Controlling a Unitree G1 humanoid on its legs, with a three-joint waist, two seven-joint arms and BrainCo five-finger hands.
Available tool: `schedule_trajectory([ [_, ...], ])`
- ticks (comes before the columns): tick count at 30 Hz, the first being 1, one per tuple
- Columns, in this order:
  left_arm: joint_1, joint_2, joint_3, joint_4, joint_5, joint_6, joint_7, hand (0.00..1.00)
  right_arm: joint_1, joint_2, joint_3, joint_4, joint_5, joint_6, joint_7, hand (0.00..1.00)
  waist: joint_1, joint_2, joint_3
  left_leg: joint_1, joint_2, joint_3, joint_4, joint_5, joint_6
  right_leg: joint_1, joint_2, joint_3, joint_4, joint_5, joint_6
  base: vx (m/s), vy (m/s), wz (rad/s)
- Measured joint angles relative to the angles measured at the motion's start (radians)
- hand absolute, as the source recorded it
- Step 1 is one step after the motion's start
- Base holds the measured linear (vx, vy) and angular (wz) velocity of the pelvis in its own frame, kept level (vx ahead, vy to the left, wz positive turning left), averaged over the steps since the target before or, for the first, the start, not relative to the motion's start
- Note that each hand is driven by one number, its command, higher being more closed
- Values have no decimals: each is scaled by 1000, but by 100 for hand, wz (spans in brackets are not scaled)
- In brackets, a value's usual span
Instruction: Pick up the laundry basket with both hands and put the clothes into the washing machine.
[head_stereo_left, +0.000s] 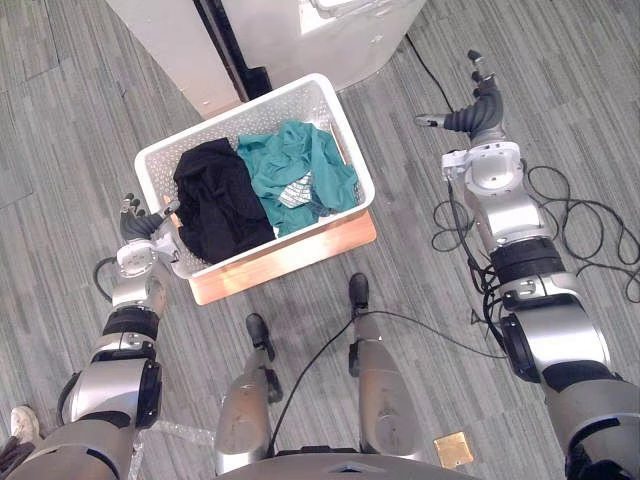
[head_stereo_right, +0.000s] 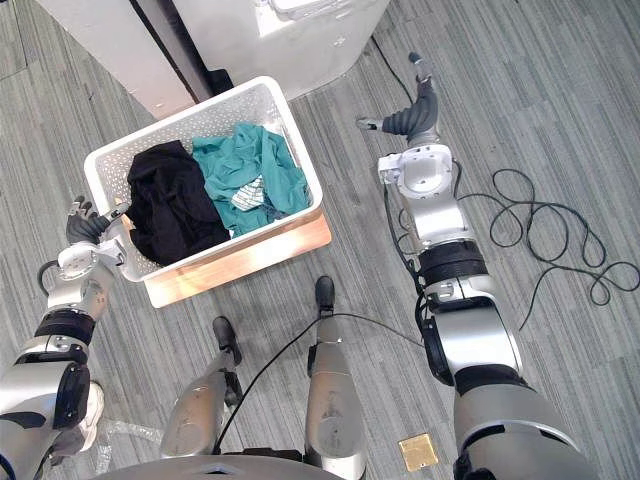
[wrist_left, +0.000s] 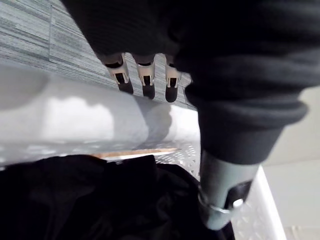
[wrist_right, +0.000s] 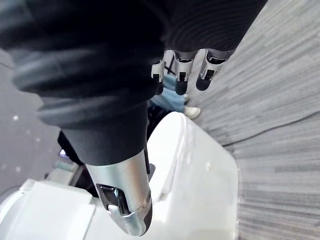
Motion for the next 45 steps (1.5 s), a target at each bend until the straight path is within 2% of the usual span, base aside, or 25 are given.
schedule_trajectory([
  [6, -73, -48, -45, 47, 56, 13, 41, 0, -73, 71, 39, 73, -36, 7, 15, 0, 6, 21, 31, -7, -2, 9, -1, 2, 0, -13, 0, 11, 1, 5, 0, -6, 13, -3],
  [13, -134, -107, -102, 51, 84, 13, 80, 0, -78, 177, 57, 143, -97, 31, 15, 0, 25, 25, 33, -14, -6, 5, -17, 13, 2, -25, -1, 8, 3, 5, 0, -3, 10, 1],
  [22, -151, -121, -117, 42, 93, 14, 112, 0, -94, 214, 55, 186, -173, 44, 12, 0, 27, 25, 33, -22, -9, 0, -39, 33, 2, -43, -3, 6, 12, 5, 0, -3, 6, 1],
  [23, -151, -122, -117, 40, 94, 15, 113, 100, -94, 214, 54, 197, -174, 44, 12, 0, 27, 25, 33, -22, -9, -2, -39, 33, 2, -43, -3, 5, 12, 4, 0, 0, 0, 0],
  [24, -151, -123, -117, 38, 95, 16, 113, 100, -95, 214, 52, 210, -175, 44, 11, 100, 26, 25, 33, -23, -8, -3, -39, 34, 2, -43, -3, 4, 12, 4, 1, -6, 23, 4],
  [32, -157, -127, -125, 36, 102, 21, 120, 100, -109, 217, 5, 282, -213, 39, 11, 100, 25, 25, 33, -36, -8, -15, -45, 41, 3, -48, -5, -9, 13, 2, 3, -13, 25, 5],
  [45, -184, -137, -155, 81, 102, 65, 135, 100, -119, 214, -35, 336, -249, 22, 15, 100, 25, 25, 32, -35, -22, -18, -45, 47, 8, -63, -20, -3, 45, -7, 15, -9, 25, 1],
])
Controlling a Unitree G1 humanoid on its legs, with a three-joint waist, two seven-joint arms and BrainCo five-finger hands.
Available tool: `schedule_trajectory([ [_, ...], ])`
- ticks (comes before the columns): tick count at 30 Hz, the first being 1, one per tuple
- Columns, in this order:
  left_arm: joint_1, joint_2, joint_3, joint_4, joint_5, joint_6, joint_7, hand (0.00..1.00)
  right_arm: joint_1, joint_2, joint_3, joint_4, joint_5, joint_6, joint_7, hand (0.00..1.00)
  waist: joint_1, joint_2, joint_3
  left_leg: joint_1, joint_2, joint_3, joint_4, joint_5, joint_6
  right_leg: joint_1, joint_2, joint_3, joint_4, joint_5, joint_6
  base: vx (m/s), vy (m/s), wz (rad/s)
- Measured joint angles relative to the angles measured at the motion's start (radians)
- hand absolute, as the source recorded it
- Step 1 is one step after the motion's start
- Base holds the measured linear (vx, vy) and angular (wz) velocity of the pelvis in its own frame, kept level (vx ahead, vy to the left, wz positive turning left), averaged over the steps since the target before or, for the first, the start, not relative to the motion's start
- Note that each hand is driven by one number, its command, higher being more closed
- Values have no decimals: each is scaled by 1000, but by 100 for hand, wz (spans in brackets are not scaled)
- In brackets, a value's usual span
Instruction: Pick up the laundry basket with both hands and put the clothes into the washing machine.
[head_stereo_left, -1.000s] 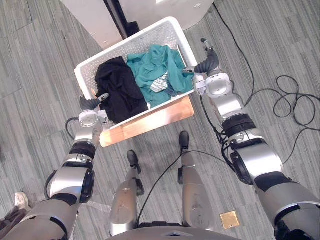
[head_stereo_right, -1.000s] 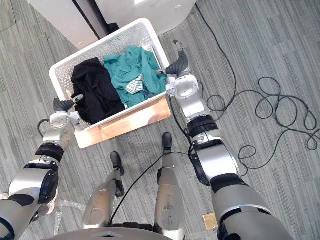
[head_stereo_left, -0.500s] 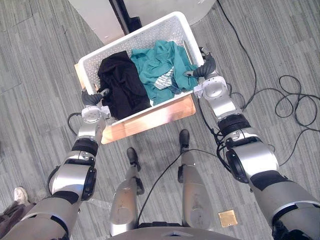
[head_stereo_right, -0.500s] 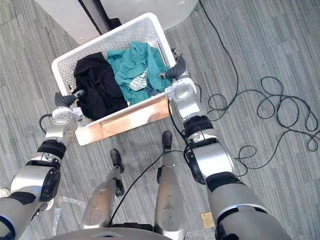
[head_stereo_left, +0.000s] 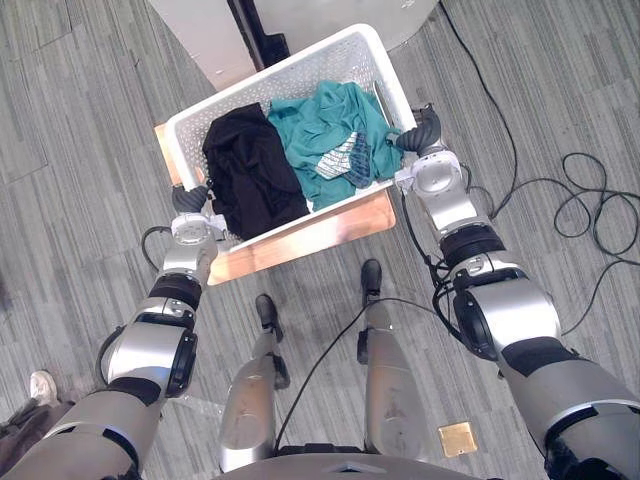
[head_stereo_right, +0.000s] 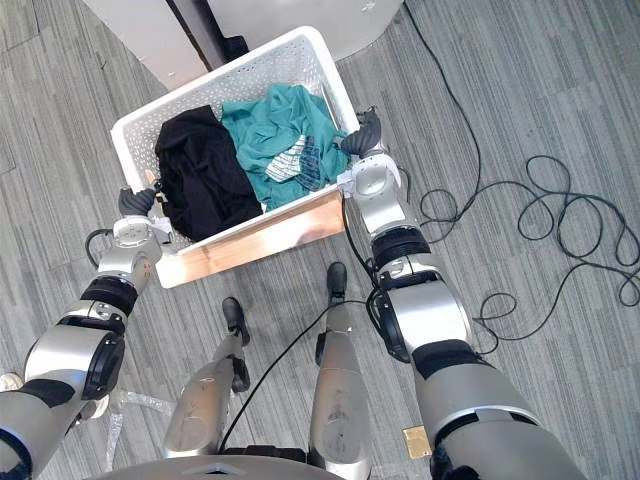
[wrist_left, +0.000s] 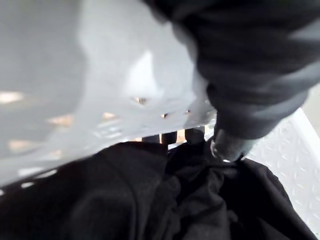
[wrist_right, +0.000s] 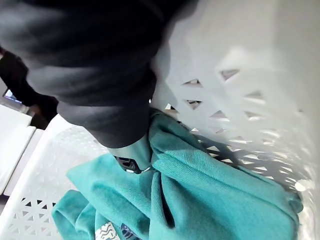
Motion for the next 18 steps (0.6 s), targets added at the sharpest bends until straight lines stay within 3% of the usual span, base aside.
schedule_trajectory([
  [11, 70, 8, -71, -13, 0, 33, -38, 100, 125, 7, -36, -54, 98, 6, 3, 100, -5, 0, -2, 61, 0, 5, 5, -2, 1, 59, 0, 4, 1, -4, 3, -1, 9, -1],
  [18, 280, 18, -117, -201, 32, 66, -94, 100, 327, 15, -38, -150, 178, 46, 11, 100, -23, -2, -9, 152, 14, -19, 5, -18, -5, 173, 6, -32, 0, -35, 0, 16, 16, 10],
])
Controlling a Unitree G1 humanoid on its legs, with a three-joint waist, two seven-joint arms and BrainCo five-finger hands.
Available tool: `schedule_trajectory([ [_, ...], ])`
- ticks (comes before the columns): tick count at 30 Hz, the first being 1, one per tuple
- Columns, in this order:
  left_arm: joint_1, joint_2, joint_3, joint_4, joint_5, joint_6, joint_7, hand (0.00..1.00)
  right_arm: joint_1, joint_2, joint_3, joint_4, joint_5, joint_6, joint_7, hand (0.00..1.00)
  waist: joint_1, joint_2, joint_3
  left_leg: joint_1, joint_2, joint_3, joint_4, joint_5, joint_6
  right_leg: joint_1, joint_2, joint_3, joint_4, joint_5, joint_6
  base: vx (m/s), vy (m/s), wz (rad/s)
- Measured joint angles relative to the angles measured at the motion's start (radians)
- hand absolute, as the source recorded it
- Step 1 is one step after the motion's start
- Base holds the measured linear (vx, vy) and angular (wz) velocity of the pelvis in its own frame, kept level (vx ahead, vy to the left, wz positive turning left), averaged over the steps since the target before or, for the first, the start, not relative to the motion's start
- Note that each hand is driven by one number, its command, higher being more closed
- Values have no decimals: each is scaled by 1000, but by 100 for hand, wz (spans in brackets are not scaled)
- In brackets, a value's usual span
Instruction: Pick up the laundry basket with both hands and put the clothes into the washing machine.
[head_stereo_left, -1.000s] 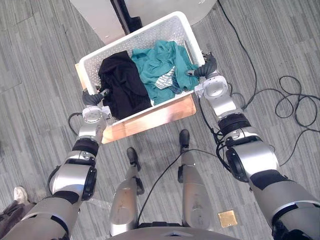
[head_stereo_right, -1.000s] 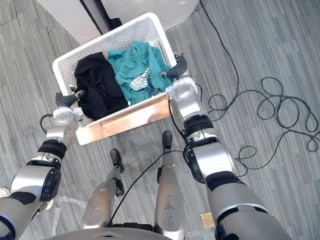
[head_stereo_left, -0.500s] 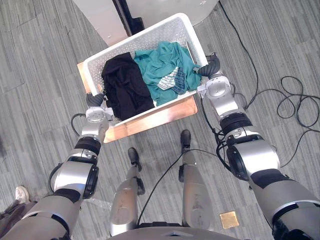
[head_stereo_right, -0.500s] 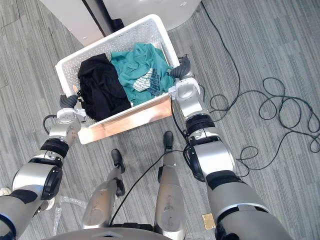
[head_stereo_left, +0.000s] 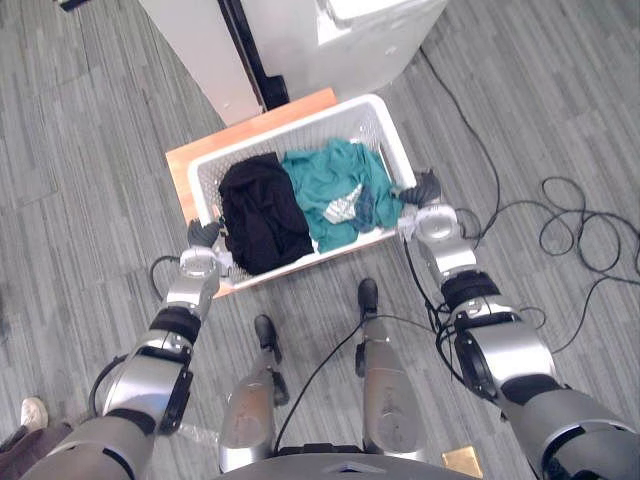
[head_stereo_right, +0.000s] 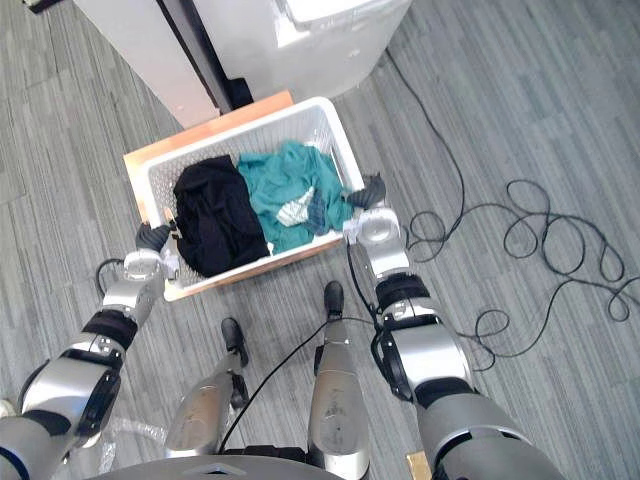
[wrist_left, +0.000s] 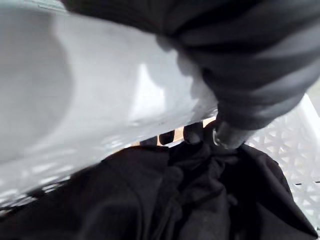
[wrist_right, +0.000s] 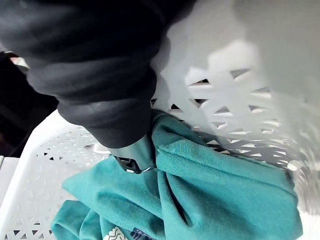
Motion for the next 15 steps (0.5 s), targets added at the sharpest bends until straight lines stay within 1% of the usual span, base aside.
schedule_trajectory([
  [2, 97, 17, 7, -101, 6, 1, -10, 100, 95, 9, -7, -118, 28, 3, 13, 100, 3, -3, -3, 25, 8, -1, 0, -5, -2, 28, 8, -5, -1, -9, 0, 39, 9, 2],
  [3, 120, 18, 11, -128, 7, 1, -13, 100, 114, 10, -13, -140, 33, 3, 22, 100, 6, -3, -3, 33, 9, -1, 0, -6, -2, 36, 9, -5, -2, -9, 0, 63, 8, -1],
  [4, 177, 20, 24, -199, 8, 3, -20, 100, 157, 13, -26, -197, 38, 3, 40, 100, 11, -5, -5, 54, 14, 0, 0, -9, -5, 60, 15, -7, -7, -8, -3, 54, 8, -4],
  [5, 197, 20, 31, -219, 9, 3, -22, 100, 174, 15, -26, -219, 41, 2, 45, 100, 15, -7, -14, 57, 16, 2, 0, -11, -6, 62, 17, -6, -8, -7, -3, 62, 8, -4],
  [6, 231, 20, 39, -246, 10, 3, -26, 100, 206, 21, -30, -246, 55, 2, 56, 100, 18, -12, -41, 54, 20, 3, 0, -14, -8, 62, 20, -6, -13, -7, -3, 69, 2, -11],
  [7, 290, 20, 47, -283, 18, 4, -32, 100, 258, 38, -32, -267, 64, -6, 70, 100, 25, -26, -95, 55, 27, 9, 0, -25, -12, 63, 30, -3, -25, -7, -4, 85, 0, -10],
  [9, 339, 20, 48, -309, 29, 9, -51, 100, 317, 50, -42, -293, 64, -8, 81, 100, 26, -38, -138, 73, 35, 14, 0, -34, -16, 89, 37, -3, -41, -7, -4, 108, 3, -9],
  [10, 358, 21, 49, -321, 31, 9, -56, 100, 333, 55, -42, -296, 64, -9, 85, 100, 27, -44, -151, 86, 38, 19, 0, -40, -18, 98, 41, 1, -44, -7, -4, 103, 10, -23],
  [12, 416, 21, 49, -359, 36, 10, -64, 100, 398, 71, -62, -338, 55, -19, 105, 100, 31, -69, -187, 125, 43, 47, 0, -62, -22, 128, 53, 35, -55, -9, -1, 66, 15, -39],
  [15, 483, 4, 52, -424, 48, 10, -70, 100, 499, 97, -103, -398, 54, -42, 112, 100, 30, -91, -217, 173, 41, 106, 2, -87, -21, 143, 60, 90, -56, -15, 7, 52, 29, -50],
])
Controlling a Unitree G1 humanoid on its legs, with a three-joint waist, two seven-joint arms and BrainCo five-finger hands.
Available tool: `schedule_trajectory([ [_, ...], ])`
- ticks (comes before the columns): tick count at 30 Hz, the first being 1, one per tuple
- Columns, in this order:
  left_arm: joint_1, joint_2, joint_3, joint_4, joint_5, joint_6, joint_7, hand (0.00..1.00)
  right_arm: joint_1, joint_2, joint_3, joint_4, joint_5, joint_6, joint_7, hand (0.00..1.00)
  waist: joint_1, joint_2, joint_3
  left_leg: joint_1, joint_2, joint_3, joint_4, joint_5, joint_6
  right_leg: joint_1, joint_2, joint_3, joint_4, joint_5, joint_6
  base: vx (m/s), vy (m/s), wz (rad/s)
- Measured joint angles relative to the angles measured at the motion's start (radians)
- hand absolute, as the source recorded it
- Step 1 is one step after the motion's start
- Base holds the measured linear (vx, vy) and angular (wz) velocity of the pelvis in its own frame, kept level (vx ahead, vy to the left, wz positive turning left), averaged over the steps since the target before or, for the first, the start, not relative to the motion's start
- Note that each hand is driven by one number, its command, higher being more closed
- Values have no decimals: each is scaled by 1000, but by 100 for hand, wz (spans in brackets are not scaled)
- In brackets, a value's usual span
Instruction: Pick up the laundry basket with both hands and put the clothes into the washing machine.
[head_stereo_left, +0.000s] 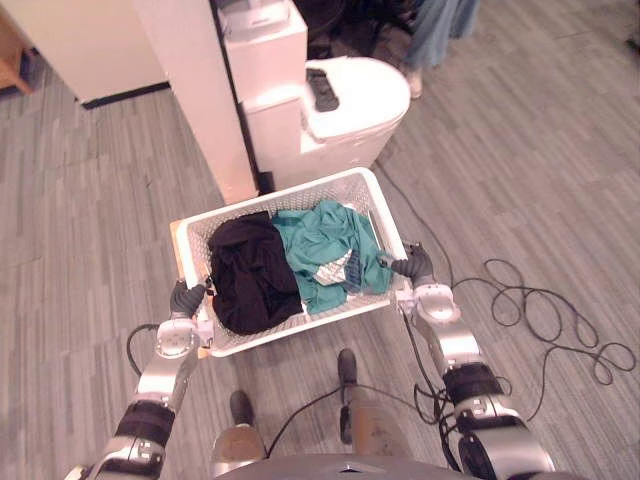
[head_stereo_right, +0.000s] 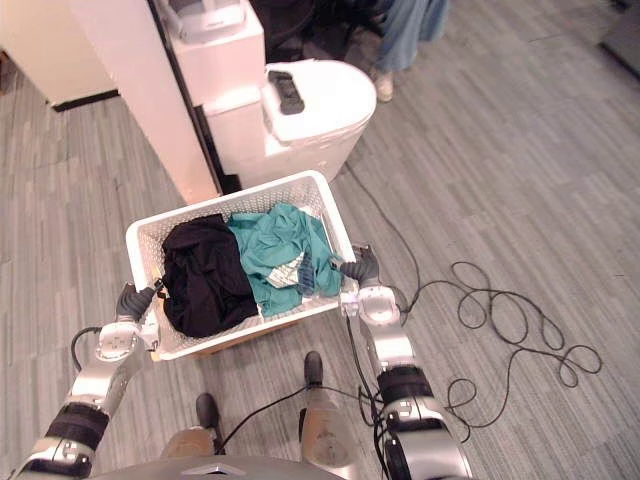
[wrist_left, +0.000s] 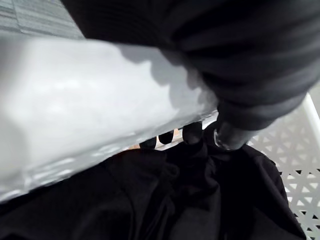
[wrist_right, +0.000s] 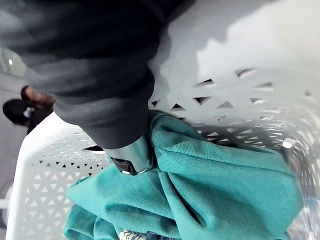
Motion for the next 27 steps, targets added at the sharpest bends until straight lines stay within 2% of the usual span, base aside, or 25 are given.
schedule_trajectory([
  [4, 39, -13, -7, -9, 42, 8, -32, 100, 107, 44, -58, -9, 2, -17, 19, 100, -11, -18, -16, 19, 8, 61, 98, -78, -2, 16, 2, 66, 9, -5, 12, 58, 56, -52],
  [7, 42, -19, -18, -9, 91, 21, -56, 100, 172, 78, -108, -8, 6, -23, 32, 100, -37, -24, -14, -60, 54, 76, 311, -201, 6, 3, 12, 101, 20, 0, 33, -31, 53, -39],
  [9, 33, -15, -22, -9, 119, 21, -59, 100, 194, 104, -130, -7, 8, -31, 29, 100, -41, -32, -10, -142, 112, 118, 494, -299, 13, -44, 41, 159, 24, 31, 68, -129, 97, -79],
  [11, 24, -8, -24, -8, 133, 22, -60, 100, 205, 117, -136, -7, 8, -38, 25, 100, -44, -47, -2, -176, 129, 145, 572, -340, 26, -72, 49, 199, 23, 57, 90, -156, 102, -67],
  [12, 15, -7, -24, -8, 141, 25, -61, 100, 210, 127, -144, -7, 10, -42, 12, 100, -57, -54, 2, -199, 139, 159, 618, -361, 43, -93, 49, 209, 10, 115, 126, -218, 137, -67],
  [13, 6, -2, -22, -8, 148, 28, -62, 100, 212, 138, -144, -7, 10, -43, 6, 100, -64, -62, 3, -201, 138, 173, 626, -362, 59, -110, 51, 216, -5, 178, 97, -210, 129, -66],
  [14, -5, 7, -19, -8, 152, 32, -71, 100, 211, 149, -141, -3, 13, -45, -7, 100, -61, -59, 4, -199, 166, 211, 618, -351, 86, -110, 54, 169, -17, 215, 36, -201, 112, -56],
  [15, -7, 8, -15, -8, 155, 33, -75, 100, 210, 154, -140, 1, 14, -39, -9, 100, -55, -38, 15, -199, 179, 222, 611, -345, 88, -138, 64, 104, 74, 149, 36, -138, 88, -46],
  [16, -7, 2, -11, -9, 155, 33, -76, 100, 208, 154, -133, 0, 14, -38, -10, 100, -54, -38, 12, -191, 202, 228, 587, -320, 87, -179, 57, -15, 319, -18, -63, -83, 79, -45],
  [17, 4, 4, -3, -12, 155, 33, -76, 100, 202, 152, -118, 1, 13, -42, -11, 100, -39, -24, 18, -181, 213, 251, 587, -304, 91, -193, 18, -94, 493, -89, -82, -70, 62, -50],
  [18, 16, 6, 20, -18, 153, 33, -77, 100, 196, 151, -107, 1, 9, -44, -11, 100, -34, -50, 6, -185, 213, 267, 618, -306, 91, -193, 15, -134, 495, -71, -87, -74, 24, -60],
  [19, 22, 4, 46, -19, 152, 33, -77, 100, 174, 147, -90, 6, 8, -40, -11, 100, -28, -51, 7, -189, 213, 268, 620, -308, 96, -194, 23, -164, 467, -55, -105, -153, 3, -112],
  [20, 34, -12, 95, -19, 145, 32, -74, 100, 115, 146, -63, 13, 0, -38, -12, 100, -6, -43, 5, -188, 203, 271, 548, -304, 108, -148, 53, -148, 285, 27, -112, -209, -32, -157],
  [21, 34, -17, 110, -20, 124, 22, -73, 100, 78, 146, -57, 24, 0, -37, -13, 100, 23, -54, 2, -164, 200, 360, 496, -251, 97, -131, 45, -132, 220, 15, -116, -160, -41, -151],
  [22, 25, -19, 107, -21, 107, 21, -70, 100, 64, 139, -56, 32, 0, -36, -15, 100, 23, -57, 1, -167, 184, 373, 483, -239, 99, -137, 18, -157, 286, -62, -107, -101, -99, -109],
  [23, 35, -27, 104, -21, 92, 20, -63, 100, 49, 125, -55, 34, 0, -25, -13, 100, 30, -65, -3, -157, 167, 406, 472, -228, 101, -92, -32, -183, 288, -140, -44, -32, -92, -69],
  [24, 56, -29, 105, -21, 75, 20, -60, 100, 38, 123, -51, 32, -1, -19, -11, 100, 33, -73, -7, -147, 152, 431, 477, -225, 97, -26, -41, -157, 183, -154, -19, -51, -174, -63],
  [25, 61, -39, 106, -19, 73, 20, -59, 100, 34, 115, -49, 31, -1, -19, -10, 100, 31, -64, -6, -145, 149, 429, 474, -219, 93, -10, -34, -149, 137, -140, -21, -27, -215, -43],
  [26, 65, -60, 106, -18, 69, 20, -58, 100, 39, 96, -50, 30, -1, -19, -9, 100, 26, -53, -4, -146, 149, 414, 461, -185, 101, 12, -21, -144, 86, -105, -31, -41, -259, -19],
  [27, 66, -69, 99, -9, 69, 21, -58, 100, 58, 84, -53, 24, -1, -17, -7, 100, 21, -46, -6, -137, 155, 381, 451, -172, 90, 28, -1, -145, 74, -95, -40, -31, -207, -12],
])
